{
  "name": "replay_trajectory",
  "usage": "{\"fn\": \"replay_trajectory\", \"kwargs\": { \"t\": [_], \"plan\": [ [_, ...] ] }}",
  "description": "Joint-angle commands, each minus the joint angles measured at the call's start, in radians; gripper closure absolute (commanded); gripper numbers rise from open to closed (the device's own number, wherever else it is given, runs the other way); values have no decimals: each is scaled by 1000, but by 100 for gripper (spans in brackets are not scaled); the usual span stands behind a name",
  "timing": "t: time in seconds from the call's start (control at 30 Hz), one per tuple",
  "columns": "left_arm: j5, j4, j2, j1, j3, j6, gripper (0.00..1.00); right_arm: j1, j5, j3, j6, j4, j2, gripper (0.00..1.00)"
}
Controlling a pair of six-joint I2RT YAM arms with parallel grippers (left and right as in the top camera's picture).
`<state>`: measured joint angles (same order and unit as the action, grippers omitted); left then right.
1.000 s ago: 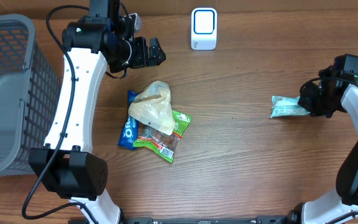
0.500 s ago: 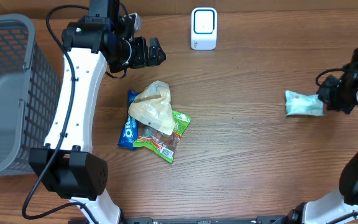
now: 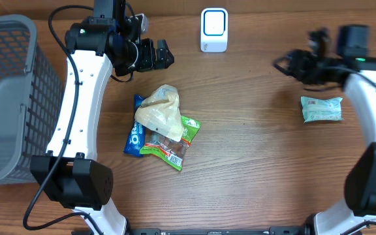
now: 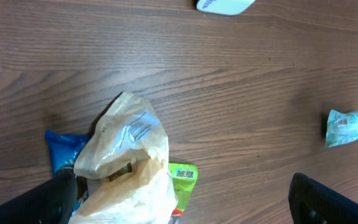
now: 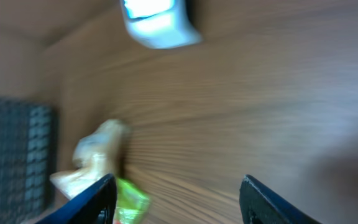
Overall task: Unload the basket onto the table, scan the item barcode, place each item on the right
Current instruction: 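Reach the right gripper to the bread bag and grasp it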
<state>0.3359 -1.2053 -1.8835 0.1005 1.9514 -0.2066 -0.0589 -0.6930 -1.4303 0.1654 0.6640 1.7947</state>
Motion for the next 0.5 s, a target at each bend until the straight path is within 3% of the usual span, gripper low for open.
{"fn": "replay_trajectory", "kwargs": {
  "t": [0.0, 0.1, 0.27, 0.47],
  "plan": [
    [-4, 2, -2, 5, 19, 8, 0, 192, 11, 5, 180, -103, 16, 36],
    [-4, 2, -2, 5, 19, 8, 0, 323, 111, 5, 324, -218, 60, 32],
    [-4, 2, -2, 5, 19, 8, 0, 483, 116, 5, 506, -436, 211, 23],
    [-4, 2, -2, 5, 19, 8, 0, 566, 114, 4, 547, -547, 359, 21]
  ]
}}
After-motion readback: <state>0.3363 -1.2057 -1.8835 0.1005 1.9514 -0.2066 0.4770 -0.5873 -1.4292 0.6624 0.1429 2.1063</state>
